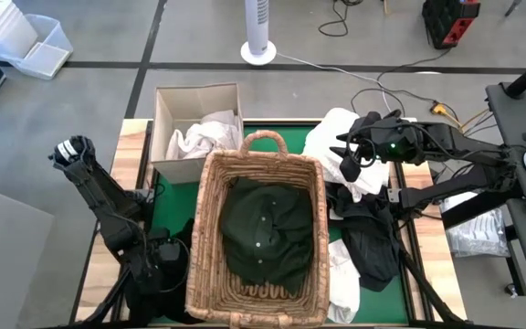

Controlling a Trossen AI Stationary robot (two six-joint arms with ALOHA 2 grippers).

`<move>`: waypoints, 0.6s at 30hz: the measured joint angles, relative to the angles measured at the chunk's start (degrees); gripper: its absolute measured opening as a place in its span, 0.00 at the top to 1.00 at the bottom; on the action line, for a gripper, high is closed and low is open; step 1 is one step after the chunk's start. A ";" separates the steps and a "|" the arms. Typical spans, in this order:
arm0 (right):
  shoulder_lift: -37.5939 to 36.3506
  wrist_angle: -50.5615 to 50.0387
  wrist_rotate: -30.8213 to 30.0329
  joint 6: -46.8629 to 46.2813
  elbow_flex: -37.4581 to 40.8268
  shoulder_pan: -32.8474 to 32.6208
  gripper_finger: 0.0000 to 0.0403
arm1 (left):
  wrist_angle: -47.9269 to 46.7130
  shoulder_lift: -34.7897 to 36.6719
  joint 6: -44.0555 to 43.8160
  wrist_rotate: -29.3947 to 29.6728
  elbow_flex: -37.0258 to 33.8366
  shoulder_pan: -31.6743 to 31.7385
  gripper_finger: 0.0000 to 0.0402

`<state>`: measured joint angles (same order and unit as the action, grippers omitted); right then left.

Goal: Pick & Place Cloths
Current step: Put the black shirt into the brown basket

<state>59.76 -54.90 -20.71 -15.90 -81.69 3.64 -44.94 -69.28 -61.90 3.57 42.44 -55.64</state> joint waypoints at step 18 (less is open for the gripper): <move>0.05 0.40 -0.04 -1.31 0.00 0.00 0.56 | 16.94 0.17 -1.88 1.08 -13.93 0.00 0.53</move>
<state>59.81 -54.50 -20.75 -17.22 -81.69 3.64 -28.00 -69.10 -63.78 4.66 28.51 -55.64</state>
